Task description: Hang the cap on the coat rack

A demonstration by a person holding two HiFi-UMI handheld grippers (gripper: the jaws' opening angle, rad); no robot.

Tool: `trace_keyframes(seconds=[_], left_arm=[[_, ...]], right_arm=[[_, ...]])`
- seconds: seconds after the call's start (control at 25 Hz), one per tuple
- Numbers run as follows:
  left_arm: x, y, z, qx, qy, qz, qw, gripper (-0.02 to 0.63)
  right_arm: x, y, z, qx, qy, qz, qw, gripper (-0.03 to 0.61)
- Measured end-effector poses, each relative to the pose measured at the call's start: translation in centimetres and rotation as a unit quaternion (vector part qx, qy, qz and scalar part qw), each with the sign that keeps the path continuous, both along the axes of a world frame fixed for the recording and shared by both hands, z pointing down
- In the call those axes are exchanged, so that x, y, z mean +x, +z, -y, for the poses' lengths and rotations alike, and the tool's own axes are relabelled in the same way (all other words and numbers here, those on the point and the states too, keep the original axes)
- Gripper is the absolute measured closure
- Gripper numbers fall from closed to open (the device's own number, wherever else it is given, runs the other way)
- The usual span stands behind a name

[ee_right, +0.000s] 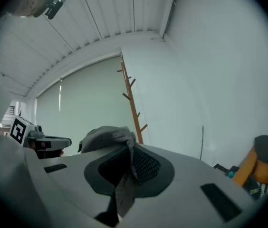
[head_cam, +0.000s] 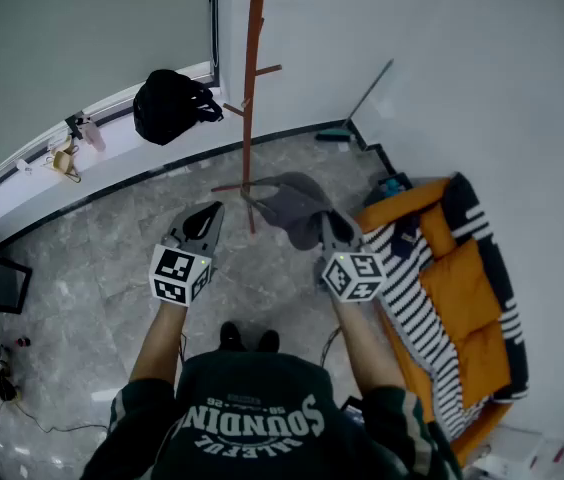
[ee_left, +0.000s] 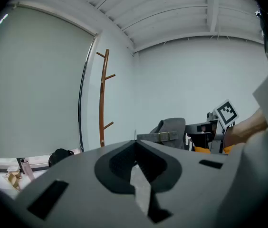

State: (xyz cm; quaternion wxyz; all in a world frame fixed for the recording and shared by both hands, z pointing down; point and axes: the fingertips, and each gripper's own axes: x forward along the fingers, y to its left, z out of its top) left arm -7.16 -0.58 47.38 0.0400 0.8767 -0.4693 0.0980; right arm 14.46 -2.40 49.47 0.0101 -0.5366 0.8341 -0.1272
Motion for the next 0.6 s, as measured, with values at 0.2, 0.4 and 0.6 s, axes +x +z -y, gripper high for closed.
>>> trace_keyframes(seconds=[0.2, 0.4, 0.6], left_arm=[[-0.7, -0.12, 0.06, 0.0, -0.003, 0.002, 1.0, 0.614], [-0.7, -0.19, -0.05, -0.001, -0.001, 0.0, 1.0, 0.614], [-0.38, -0.03, -0.59, -0.003, -0.002, -0.003, 1.0, 0.614]], right_arm=[[-0.36, -0.23, 0.16, 0.003, -0.003, -0.002, 1.0, 0.558], [-0.35, -0.81, -0.07, 0.008, -0.004, -0.009, 1.0, 0.558], [0.19, -0.67, -0.42, 0.007, -0.003, -0.009, 1.0, 0.558]])
